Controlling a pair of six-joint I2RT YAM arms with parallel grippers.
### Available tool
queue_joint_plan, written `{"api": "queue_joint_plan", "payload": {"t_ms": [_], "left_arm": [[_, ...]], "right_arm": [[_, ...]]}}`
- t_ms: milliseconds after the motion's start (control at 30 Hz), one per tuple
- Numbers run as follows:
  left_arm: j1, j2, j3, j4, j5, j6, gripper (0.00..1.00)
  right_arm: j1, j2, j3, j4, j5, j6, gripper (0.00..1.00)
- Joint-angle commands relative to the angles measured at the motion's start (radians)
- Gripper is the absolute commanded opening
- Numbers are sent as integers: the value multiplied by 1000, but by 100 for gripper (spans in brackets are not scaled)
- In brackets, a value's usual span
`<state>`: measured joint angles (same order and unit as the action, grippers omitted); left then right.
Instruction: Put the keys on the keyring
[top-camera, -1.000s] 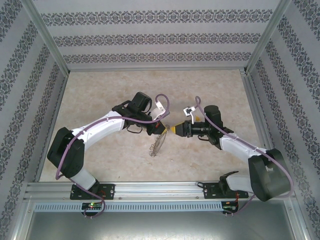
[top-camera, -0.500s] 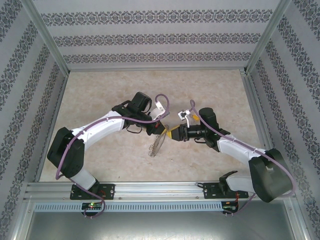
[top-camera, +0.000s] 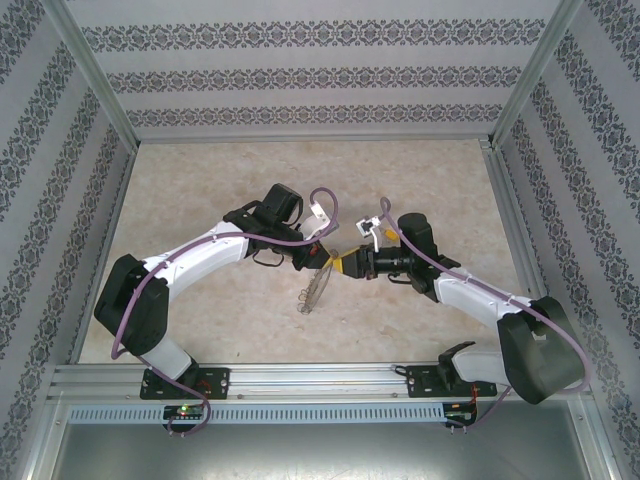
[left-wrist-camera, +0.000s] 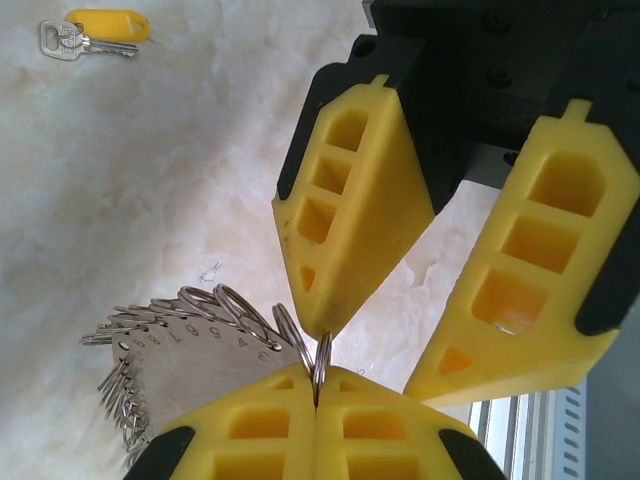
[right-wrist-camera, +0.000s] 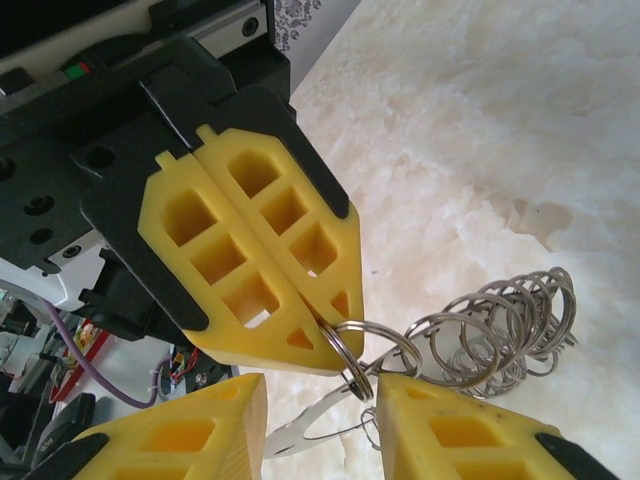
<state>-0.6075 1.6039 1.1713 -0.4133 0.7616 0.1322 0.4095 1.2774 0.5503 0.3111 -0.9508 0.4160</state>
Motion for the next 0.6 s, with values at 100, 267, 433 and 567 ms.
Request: {"api": "queue_joint_plan", "payload": {"t_ms": [100,267,433,567], "left_arm": [[8,-8,28,-12,47,24,0],[8,-5,30,-7,50,23,0],[8,4,32,0,58,17,0],[8,5,33,9,36,9,0]], "right_arm": [[-5,6,37,44,-13,3,32],[-3,14,40,51,-18,5,22],[-2,28,46,60,-11,14,7],[0,33,53,69,18,26,0]]}}
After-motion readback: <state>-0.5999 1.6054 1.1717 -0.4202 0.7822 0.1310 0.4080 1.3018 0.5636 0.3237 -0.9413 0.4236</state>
